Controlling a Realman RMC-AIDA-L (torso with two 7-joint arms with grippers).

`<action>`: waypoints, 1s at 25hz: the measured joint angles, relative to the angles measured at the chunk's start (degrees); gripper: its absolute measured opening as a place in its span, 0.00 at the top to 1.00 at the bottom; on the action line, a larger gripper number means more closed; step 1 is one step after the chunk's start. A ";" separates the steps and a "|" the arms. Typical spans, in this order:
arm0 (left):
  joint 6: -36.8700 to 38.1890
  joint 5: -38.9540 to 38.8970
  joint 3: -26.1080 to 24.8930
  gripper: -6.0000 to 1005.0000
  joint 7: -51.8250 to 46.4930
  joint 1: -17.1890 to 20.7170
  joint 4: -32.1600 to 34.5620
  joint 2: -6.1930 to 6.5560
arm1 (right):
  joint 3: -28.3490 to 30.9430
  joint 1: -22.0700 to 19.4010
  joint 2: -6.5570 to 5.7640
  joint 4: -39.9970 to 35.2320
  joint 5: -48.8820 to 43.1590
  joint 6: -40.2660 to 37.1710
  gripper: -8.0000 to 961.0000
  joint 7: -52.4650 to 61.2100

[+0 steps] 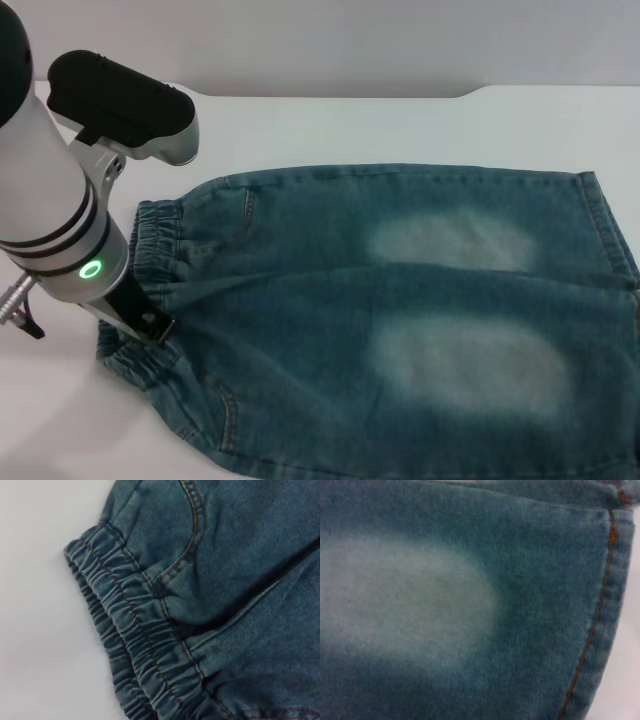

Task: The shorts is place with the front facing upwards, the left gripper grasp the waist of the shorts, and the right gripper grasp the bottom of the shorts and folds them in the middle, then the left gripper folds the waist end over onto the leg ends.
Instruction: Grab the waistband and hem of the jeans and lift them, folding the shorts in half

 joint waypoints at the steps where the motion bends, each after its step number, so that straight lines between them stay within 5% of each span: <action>1: 0.01 0.00 0.00 0.98 0.00 0.04 -0.14 0.01 | -0.09 0.04 0.00 0.05 0.10 -0.02 0.78 -0.01; 4: 0.18 0.00 0.00 0.98 0.00 0.19 -0.36 0.05 | -0.16 0.20 -0.04 0.21 1.69 -0.04 0.89 -0.31; 12: 0.75 0.02 0.00 0.98 0.02 0.39 -0.54 0.08 | 0.05 0.50 -0.10 2.15 2.88 -0.04 0.96 -0.62; 25: 6.42 2.33 -1.66 0.98 -0.40 2.44 -4.53 0.40 | 5.08 0.16 -0.10 10.83 4.94 -3.37 0.93 -3.32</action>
